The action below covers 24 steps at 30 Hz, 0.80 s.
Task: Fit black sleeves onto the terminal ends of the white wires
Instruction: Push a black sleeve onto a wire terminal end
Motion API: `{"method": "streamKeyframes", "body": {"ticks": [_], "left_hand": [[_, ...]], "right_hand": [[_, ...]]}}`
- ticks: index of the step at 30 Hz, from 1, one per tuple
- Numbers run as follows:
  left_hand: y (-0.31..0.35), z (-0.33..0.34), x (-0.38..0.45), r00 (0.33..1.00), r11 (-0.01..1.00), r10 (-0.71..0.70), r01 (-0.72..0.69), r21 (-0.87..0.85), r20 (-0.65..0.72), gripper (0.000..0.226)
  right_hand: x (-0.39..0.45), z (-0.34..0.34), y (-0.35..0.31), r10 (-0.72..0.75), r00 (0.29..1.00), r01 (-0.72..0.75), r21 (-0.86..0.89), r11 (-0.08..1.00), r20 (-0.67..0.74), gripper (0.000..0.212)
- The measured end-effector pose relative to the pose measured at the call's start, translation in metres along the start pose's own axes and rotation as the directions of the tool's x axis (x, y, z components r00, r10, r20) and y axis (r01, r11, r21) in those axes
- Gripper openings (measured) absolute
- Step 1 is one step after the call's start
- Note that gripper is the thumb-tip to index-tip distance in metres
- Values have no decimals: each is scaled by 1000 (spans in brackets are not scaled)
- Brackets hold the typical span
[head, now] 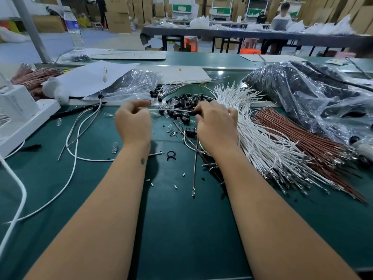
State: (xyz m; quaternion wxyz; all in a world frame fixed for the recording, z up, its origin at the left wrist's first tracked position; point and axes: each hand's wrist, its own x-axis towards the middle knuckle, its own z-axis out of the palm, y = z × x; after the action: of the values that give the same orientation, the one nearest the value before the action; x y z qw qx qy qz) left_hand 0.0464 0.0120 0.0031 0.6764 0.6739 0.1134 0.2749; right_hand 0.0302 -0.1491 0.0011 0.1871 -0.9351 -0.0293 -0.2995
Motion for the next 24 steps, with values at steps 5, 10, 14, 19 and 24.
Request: {"method": "streamKeyframes", "body": {"ticks": [5,10,14,19,24], "left_hand": [[-1,-13,10,957,898,21,109,426,-288,40],[5,2,-11,831,659,497,-549,514,250,40],[3,15,-22,687,562,493,-720,408,533,24],[-6,6,-9,836,520,424,-540,662,349,26],[-11,-6,1,954,542,236,-287,790,186,31]], "right_hand": [[1,-7,4,49,999,-50,-40,998,-17,17],[-1,-9,-3,-22,997,11,142,990,80,14],[-3,-10,-11,-103,993,88,220,972,57,16],[0,-10,-7,-52,988,39,87,995,148,10],[2,-14,0,56,985,-74,110,991,161,12]]}}
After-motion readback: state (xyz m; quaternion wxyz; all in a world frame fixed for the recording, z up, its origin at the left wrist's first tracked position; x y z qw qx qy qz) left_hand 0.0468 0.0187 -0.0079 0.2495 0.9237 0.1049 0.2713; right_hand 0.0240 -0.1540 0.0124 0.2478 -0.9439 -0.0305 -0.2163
